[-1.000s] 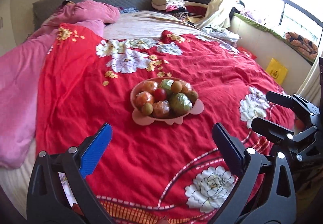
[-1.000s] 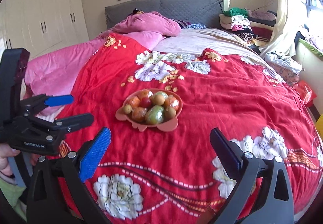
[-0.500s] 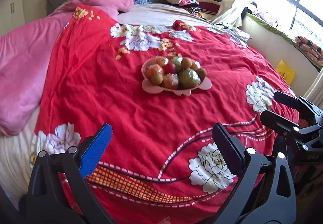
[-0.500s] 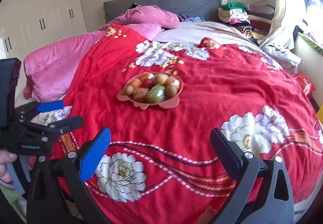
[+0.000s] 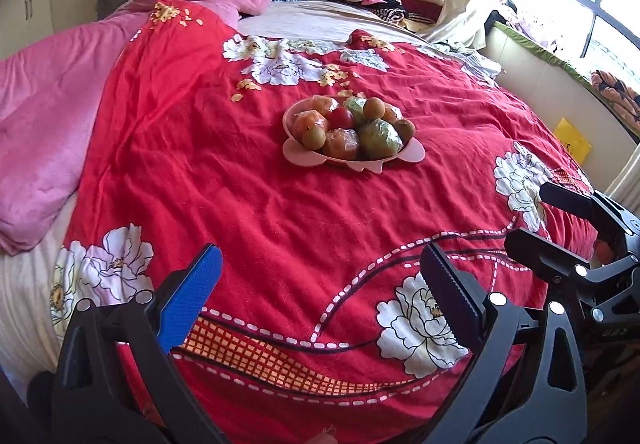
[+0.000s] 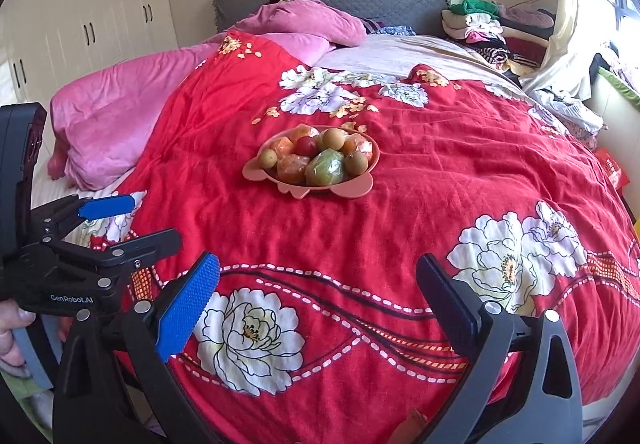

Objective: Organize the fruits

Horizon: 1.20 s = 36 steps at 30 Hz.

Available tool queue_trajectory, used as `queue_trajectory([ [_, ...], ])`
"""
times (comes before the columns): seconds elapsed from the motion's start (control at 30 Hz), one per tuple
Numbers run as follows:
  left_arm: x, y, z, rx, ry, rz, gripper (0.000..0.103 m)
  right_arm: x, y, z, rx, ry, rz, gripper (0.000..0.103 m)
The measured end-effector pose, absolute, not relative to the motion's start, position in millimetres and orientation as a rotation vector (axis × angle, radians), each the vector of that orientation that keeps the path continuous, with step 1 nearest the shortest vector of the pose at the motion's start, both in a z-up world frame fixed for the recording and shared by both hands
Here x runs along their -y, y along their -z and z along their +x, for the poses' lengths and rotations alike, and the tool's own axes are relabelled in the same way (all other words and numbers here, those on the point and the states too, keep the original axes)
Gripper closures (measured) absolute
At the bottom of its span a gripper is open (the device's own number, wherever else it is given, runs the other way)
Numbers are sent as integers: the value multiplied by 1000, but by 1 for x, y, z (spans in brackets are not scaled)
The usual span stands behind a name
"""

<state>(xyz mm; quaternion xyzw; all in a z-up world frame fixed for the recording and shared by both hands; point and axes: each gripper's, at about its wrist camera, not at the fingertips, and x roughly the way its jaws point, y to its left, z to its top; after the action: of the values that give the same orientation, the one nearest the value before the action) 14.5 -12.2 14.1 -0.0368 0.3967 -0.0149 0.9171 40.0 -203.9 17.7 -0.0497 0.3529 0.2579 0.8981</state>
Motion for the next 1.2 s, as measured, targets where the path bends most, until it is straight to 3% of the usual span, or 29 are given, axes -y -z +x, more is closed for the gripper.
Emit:
queue_trajectory([
  [1.2,12,-11,13,-837,15,-72,10,208,-11,43,-756,-521,-81,5],
])
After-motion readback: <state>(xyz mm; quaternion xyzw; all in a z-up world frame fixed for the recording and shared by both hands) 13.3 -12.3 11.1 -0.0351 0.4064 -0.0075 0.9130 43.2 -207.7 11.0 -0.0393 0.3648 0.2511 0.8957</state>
